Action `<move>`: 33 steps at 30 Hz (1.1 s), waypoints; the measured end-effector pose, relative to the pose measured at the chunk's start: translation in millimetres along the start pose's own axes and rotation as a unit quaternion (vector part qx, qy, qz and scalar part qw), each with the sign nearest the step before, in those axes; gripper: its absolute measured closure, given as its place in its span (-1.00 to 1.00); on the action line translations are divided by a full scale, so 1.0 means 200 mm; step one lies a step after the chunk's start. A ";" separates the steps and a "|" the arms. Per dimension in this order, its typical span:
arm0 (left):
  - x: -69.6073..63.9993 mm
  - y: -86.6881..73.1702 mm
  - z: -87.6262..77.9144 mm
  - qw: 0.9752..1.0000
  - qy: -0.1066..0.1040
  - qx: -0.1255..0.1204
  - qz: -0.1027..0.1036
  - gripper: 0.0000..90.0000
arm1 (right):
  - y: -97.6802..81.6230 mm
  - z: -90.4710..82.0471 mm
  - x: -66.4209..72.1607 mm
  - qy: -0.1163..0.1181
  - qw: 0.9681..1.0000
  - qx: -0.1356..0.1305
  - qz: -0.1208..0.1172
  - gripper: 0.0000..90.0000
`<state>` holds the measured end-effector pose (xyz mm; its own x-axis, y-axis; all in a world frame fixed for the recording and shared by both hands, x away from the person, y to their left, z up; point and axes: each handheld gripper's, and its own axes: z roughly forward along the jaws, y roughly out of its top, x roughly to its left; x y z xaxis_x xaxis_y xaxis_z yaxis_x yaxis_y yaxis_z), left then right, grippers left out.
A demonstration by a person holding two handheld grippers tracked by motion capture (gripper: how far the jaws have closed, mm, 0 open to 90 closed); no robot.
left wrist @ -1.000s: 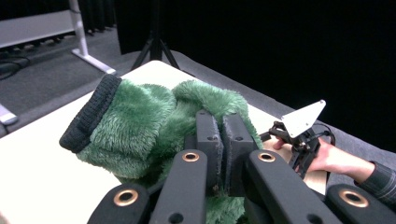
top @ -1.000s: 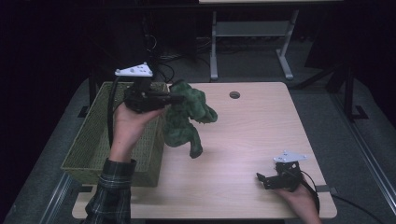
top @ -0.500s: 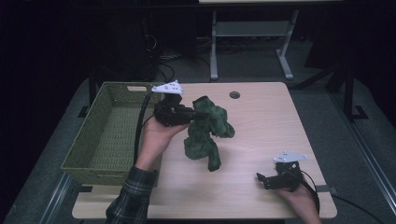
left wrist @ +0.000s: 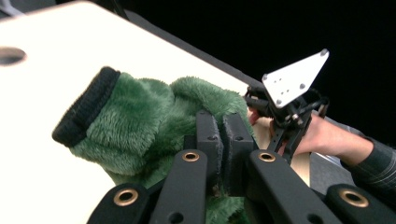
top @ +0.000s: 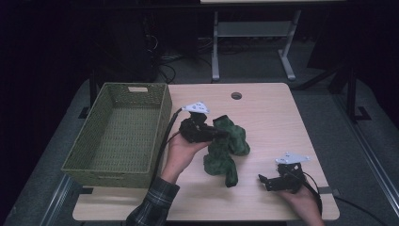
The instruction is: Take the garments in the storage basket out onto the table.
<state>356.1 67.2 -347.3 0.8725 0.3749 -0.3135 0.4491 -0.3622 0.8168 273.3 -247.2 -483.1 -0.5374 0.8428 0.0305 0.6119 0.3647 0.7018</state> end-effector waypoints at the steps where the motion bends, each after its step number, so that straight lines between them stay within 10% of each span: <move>1: 0.01 -0.02 0.03 1.000 -0.001 0.004 -0.002 0.94 | 0.00 0.00 0.00 0.001 1.000 0.001 0.002 -0.97; 15: 0.14 -0.22 0.29 0.999 0.003 0.042 -0.021 0.93 | 0.00 0.00 0.00 0.000 1.000 0.000 -0.002 -0.97; 27: 0.14 -0.28 0.42 0.996 0.034 0.080 0.013 0.90 | 0.00 0.00 0.00 0.001 1.000 0.001 -0.003 -0.97; 33: 0.11 -0.25 0.36 0.995 0.062 0.066 0.033 0.23 | 0.00 0.00 0.00 0.001 1.000 0.001 -0.003 -0.97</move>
<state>366.8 32.8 -429.1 0.8741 0.4465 -0.1913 0.4195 -0.4951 0.7608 272.0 -247.1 -483.1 -0.5420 0.8399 0.0283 0.6102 0.3702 0.7004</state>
